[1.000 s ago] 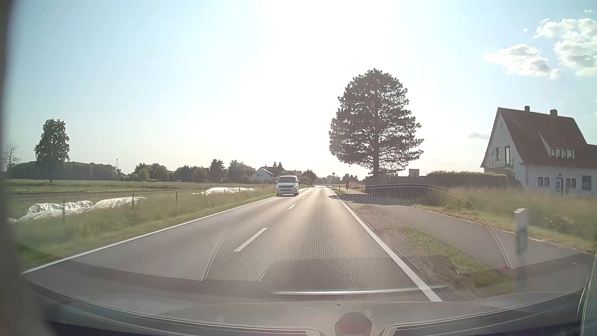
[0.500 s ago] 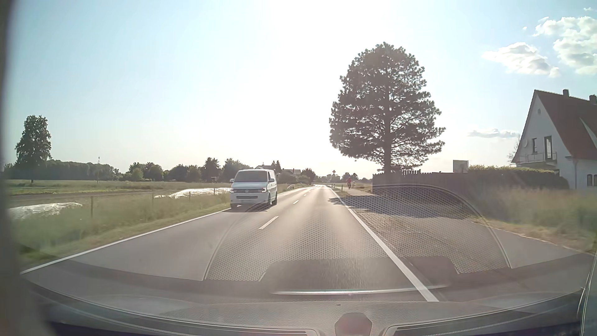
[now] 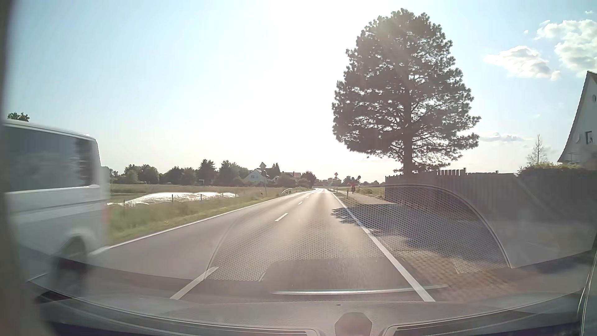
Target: Follow the waypoints while adhering to traffic rules and regulations
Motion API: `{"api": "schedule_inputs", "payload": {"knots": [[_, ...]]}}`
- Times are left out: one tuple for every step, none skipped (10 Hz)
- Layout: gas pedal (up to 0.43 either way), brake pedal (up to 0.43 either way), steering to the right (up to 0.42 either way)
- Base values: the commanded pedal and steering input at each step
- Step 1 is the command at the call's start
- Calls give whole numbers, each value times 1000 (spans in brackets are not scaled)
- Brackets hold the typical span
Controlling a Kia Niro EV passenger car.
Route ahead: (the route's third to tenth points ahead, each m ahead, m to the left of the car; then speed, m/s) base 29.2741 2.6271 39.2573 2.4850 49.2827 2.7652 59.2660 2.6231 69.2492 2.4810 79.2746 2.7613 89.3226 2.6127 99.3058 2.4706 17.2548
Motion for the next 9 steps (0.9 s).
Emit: {"api": "schedule_inputs", "payload": {"knots": [[150,6,3],[150,6,3],[150,6,3],[150,6,3],[150,6,3],[150,6,4],[150,6,4],[150,6,4],[150,6,4]]}}
